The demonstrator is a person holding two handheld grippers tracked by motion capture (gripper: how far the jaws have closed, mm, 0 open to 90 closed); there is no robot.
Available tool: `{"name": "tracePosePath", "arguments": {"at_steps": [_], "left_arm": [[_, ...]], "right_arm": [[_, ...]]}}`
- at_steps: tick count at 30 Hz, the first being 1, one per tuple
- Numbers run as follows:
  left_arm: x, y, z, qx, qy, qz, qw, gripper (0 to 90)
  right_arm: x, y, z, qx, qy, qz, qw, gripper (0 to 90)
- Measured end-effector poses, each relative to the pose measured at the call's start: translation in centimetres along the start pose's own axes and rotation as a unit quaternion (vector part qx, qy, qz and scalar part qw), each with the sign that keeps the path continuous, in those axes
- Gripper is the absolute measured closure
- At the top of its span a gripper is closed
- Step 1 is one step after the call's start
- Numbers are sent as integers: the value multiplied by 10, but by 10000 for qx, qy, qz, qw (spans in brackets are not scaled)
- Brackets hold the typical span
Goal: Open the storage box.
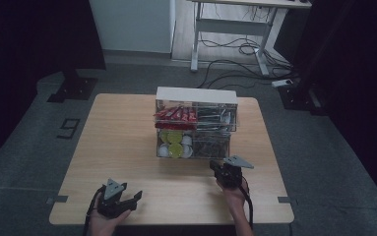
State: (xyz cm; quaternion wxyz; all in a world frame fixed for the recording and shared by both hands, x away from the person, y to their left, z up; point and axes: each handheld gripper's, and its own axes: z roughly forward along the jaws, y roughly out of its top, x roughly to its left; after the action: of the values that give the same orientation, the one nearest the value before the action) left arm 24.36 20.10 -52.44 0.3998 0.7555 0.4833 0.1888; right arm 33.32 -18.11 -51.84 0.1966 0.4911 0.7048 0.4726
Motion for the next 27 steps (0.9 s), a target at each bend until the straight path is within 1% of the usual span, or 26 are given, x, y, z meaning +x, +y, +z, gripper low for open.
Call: {"name": "tracePosePath", "arguments": {"at_steps": [5, 9, 16, 17, 19, 27], "left_arm": [[1, 0, -1, -7, 62, -11, 10000, 318], [2, 0, -2, -29, 81, -37, 10000, 318], [3, 0, -3, -30, 83, -30, 10000, 318], [2, 0, -2, -16, 70, -26, 10000, 318], [2, 0, -2, -3, 72, -19, 10000, 318], [3, 0, -3, -24, 87, -20, 10000, 318]], "right_arm": [[-4, 0, -2, 15, -42, 36, 10000, 879], [-3, 1, -3, 35, -41, 22, 10000, 879], [-3, 1, -4, 25, -22, 41, 10000, 880], [-3, 2, -6, -46, -20, 51, 10000, 880], [-3, 3, -8, -15, -1, 53, 10000, 880], [-3, 4, -9, -52, -8, 57, 10000, 880]]}}
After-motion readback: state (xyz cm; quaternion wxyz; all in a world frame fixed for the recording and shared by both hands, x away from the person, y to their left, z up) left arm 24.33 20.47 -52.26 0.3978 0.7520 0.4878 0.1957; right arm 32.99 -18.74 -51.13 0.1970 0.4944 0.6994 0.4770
